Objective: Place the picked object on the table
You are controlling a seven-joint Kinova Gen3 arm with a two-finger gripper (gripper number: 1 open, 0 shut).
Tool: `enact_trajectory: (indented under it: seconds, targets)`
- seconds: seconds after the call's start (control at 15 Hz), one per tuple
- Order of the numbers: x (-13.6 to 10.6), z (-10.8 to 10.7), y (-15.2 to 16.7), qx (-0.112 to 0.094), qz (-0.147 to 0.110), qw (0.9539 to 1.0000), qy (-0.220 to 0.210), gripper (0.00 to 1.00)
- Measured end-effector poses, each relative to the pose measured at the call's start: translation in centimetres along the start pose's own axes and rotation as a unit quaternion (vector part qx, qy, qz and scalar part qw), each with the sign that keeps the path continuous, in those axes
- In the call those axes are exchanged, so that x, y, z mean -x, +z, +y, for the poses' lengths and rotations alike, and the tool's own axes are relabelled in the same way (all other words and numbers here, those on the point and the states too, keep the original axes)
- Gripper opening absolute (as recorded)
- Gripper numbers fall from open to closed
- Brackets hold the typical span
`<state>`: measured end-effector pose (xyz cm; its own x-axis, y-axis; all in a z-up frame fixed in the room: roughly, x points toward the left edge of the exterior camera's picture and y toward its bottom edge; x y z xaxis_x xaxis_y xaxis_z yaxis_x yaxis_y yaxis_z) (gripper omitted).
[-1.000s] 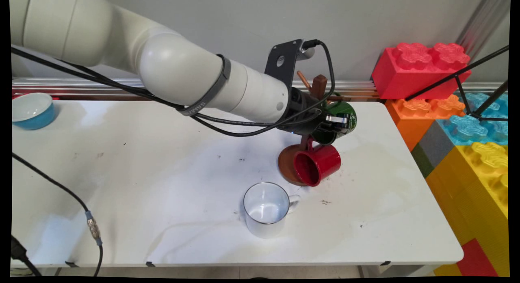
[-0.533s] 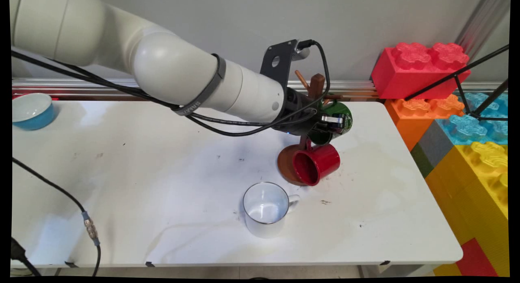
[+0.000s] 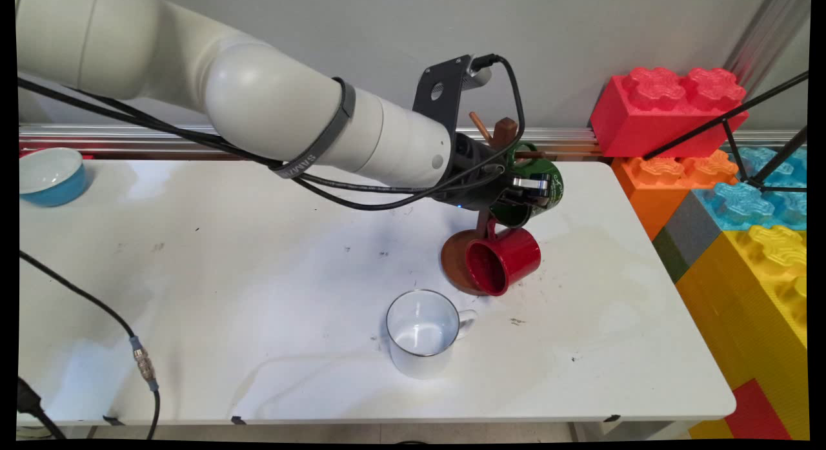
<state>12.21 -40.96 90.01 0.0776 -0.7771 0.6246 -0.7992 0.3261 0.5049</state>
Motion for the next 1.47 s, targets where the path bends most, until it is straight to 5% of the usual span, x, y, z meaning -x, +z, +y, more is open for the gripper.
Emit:
enact_trajectory:
  seconds: [1.47]
  targets:
    - [0.4,4.3,-2.2,0.077,-0.007,0.997,-0.01,0.0]
